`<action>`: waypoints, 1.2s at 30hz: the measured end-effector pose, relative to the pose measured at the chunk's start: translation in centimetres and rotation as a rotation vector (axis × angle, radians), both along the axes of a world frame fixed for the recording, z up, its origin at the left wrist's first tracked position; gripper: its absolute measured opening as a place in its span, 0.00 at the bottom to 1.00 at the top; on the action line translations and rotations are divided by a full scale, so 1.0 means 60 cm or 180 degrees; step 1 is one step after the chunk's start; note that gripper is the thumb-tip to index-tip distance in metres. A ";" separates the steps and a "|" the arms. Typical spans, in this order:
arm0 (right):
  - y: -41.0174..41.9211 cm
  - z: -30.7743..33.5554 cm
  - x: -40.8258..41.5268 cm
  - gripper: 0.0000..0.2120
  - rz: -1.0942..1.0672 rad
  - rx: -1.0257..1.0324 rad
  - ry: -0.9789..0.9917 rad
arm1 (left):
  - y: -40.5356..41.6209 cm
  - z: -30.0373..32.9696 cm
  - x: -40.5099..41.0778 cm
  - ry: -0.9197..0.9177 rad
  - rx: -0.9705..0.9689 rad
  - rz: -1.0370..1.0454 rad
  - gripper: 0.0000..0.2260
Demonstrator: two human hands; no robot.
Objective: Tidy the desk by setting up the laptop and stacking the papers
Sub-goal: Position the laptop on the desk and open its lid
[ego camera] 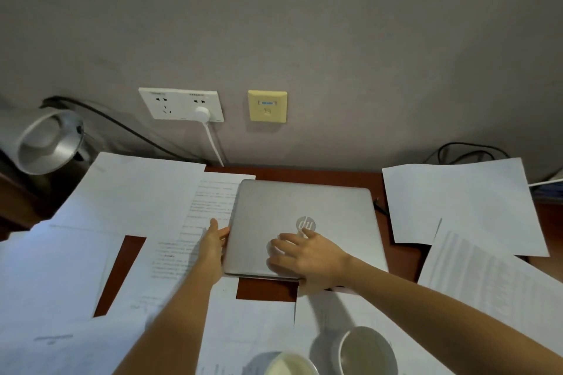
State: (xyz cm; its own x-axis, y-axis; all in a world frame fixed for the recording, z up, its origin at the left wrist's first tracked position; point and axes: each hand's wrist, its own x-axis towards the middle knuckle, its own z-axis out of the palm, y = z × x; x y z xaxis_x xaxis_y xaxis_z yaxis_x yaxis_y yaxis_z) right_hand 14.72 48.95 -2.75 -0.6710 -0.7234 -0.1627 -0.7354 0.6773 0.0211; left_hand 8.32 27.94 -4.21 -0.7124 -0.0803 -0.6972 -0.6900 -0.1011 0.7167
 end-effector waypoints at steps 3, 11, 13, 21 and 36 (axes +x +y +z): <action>0.010 0.020 0.007 0.21 0.0277 -0.0389 0.0159 | -0.004 -0.007 -0.002 -0.0139 0.0095 -0.0223 0.29; 0.058 0.087 -0.006 0.10 0.0570 -0.0787 0.1050 | -0.005 -0.010 -0.014 0.0025 0.0180 0.0026 0.30; 0.068 0.114 -0.023 0.07 0.0452 -0.0947 0.1386 | 0.000 -0.012 -0.018 0.0109 0.0033 0.0021 0.30; 0.101 0.203 -0.146 0.07 -0.0861 -0.1665 0.2171 | 0.007 -0.029 -0.025 -0.0169 -0.0208 -0.0266 0.34; 0.106 0.222 -0.324 0.10 -0.3178 -0.1607 0.1241 | 0.010 -0.021 -0.023 -0.0145 -0.0329 -0.0409 0.26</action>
